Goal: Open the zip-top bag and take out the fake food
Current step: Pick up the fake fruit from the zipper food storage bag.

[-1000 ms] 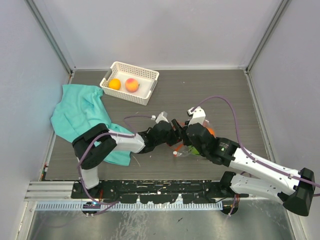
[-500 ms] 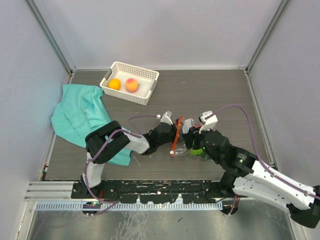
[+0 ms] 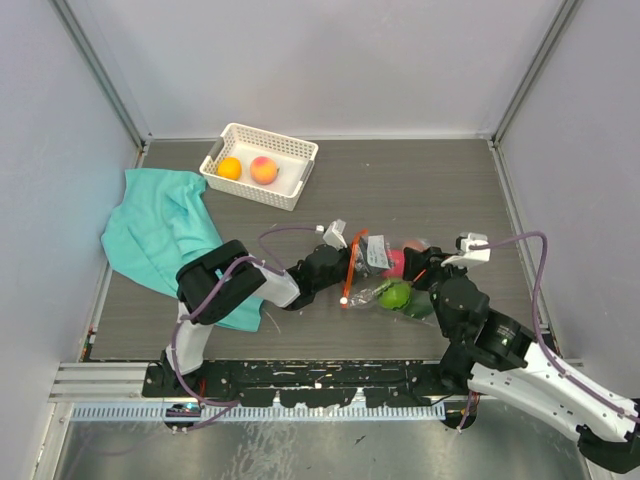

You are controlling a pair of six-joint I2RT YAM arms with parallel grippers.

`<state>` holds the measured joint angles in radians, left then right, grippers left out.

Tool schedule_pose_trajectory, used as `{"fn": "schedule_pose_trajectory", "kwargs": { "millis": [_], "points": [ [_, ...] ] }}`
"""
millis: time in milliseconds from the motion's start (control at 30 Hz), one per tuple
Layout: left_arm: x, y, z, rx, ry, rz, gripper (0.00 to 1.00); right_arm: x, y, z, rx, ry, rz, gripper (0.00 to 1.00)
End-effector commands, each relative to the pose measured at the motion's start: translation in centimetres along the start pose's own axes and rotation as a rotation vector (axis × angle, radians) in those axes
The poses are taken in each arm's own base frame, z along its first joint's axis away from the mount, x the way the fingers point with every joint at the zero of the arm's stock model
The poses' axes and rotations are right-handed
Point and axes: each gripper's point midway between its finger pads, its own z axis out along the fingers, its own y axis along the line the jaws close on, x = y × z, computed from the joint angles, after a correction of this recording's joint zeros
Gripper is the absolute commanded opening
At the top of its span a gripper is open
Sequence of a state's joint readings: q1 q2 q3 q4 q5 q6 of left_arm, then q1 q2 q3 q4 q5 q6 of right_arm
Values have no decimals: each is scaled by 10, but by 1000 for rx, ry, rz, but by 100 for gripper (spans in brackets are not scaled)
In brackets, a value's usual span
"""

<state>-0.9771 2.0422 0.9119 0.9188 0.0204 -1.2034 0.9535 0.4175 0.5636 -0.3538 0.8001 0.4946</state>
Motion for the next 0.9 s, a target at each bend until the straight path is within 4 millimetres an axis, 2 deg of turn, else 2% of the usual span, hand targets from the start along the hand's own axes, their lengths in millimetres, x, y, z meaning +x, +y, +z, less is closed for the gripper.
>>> {"fn": "schedule_pose_trajectory", "kwargs": {
  "millis": [0, 133, 233, 333, 500, 667, 867],
  "points": [
    [-13, -17, 5, 69, -42, 46, 81, -25, -17, 4, 122, -128, 134, 49],
    [-13, -14, 6, 64, -41, 51, 81, -19, -17, 18, 136, -81, 120, 47],
    [-14, -12, 6, 61, -43, 52, 82, -13, -16, 42, 99, 9, 132, 47],
    [-15, -12, 6, 62, -44, 53, 82, -13, -23, 67, 52, 97, 170, 43],
    [-17, -12, 8, 67, -47, 56, 83, -9, -34, 94, -19, 190, 219, 44],
    [-20, -14, 9, 68, -49, 55, 84, 29, -42, 104, -90, 320, 368, 19],
    [-23, -17, 11, 50, -47, 65, 87, 67, -57, 103, -50, 409, 401, 4]
  ]
}}
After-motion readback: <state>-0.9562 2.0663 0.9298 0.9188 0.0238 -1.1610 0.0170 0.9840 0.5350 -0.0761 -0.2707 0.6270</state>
